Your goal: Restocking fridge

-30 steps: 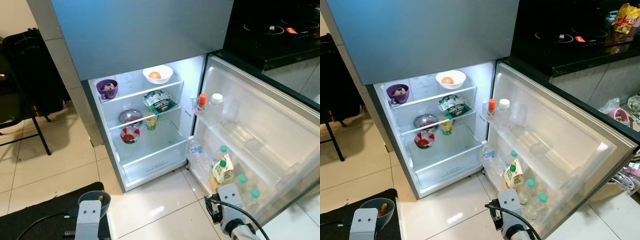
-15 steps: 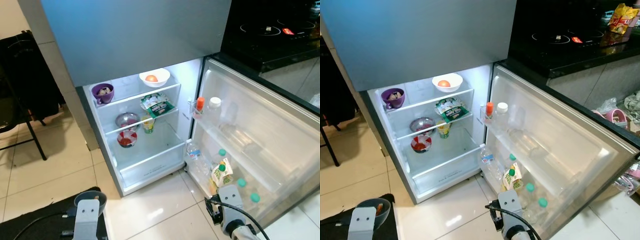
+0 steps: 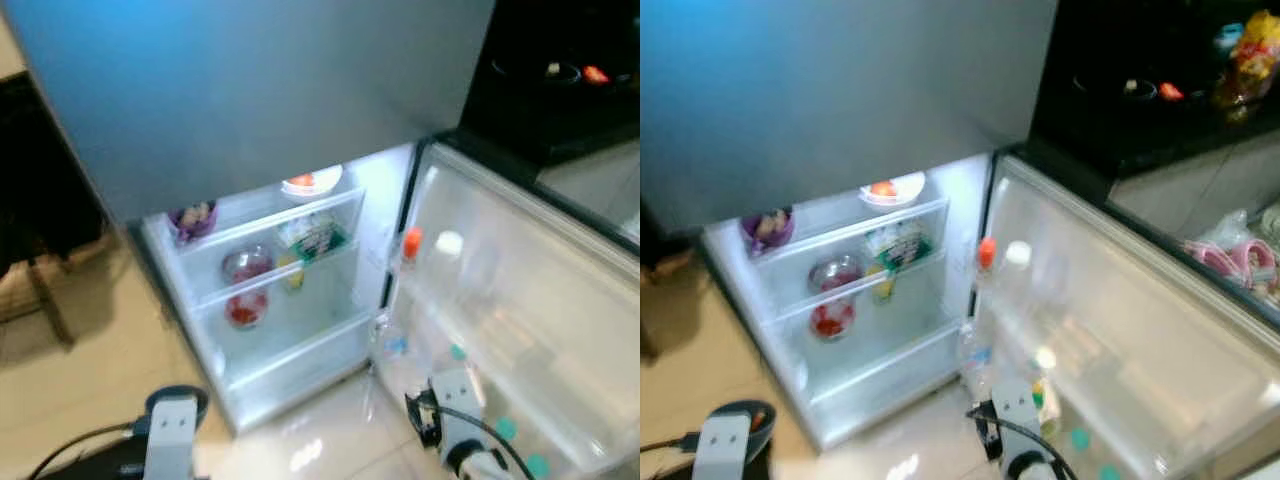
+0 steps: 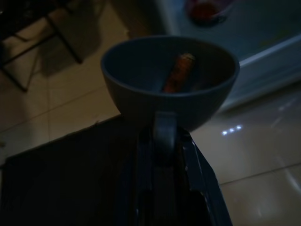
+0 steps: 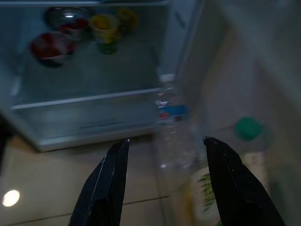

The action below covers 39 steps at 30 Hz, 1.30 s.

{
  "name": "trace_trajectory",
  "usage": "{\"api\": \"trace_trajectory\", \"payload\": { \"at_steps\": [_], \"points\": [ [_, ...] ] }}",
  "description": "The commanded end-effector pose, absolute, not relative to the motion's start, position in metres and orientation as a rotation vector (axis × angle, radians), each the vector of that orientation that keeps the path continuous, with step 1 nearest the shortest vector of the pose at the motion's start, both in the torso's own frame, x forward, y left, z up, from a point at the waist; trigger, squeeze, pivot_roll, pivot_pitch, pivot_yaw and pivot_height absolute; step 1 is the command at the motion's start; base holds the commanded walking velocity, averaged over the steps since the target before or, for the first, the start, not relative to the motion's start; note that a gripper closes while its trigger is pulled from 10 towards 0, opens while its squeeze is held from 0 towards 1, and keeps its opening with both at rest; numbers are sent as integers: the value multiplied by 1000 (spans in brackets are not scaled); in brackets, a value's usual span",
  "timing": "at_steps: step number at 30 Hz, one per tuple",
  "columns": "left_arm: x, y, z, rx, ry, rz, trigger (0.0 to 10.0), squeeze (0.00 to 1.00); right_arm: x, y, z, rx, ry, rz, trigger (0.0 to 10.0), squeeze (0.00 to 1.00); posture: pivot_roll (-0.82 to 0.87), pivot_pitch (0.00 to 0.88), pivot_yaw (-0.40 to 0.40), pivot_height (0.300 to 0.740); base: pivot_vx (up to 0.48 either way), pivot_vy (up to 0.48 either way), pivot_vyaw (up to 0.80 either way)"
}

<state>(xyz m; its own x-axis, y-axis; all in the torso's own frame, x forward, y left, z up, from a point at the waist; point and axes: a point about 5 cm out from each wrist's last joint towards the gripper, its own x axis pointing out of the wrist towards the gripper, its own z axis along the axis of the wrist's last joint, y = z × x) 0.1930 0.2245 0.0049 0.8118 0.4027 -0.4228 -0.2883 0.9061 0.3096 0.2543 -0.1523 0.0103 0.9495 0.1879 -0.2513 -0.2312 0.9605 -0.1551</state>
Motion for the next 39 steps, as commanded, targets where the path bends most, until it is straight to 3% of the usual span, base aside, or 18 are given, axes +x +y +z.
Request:
{"api": "trace_trajectory", "payload": {
  "at_steps": [1,19,39],
  "points": [
    [187,227,2,251,521,379,10000,0,251,-151,7,-181,254,214,10000,0,-76,113,8,740,398,0,0],
    [187,228,1,258,522,375,10000,0,251,-153,7,-184,250,199,10000,0,-75,113,11,740,341,0,70],
    [188,224,1,243,512,344,10000,0,252,-153,8,-146,245,195,10000,0,-77,107,13,740,0,0,107]
  ]
}}
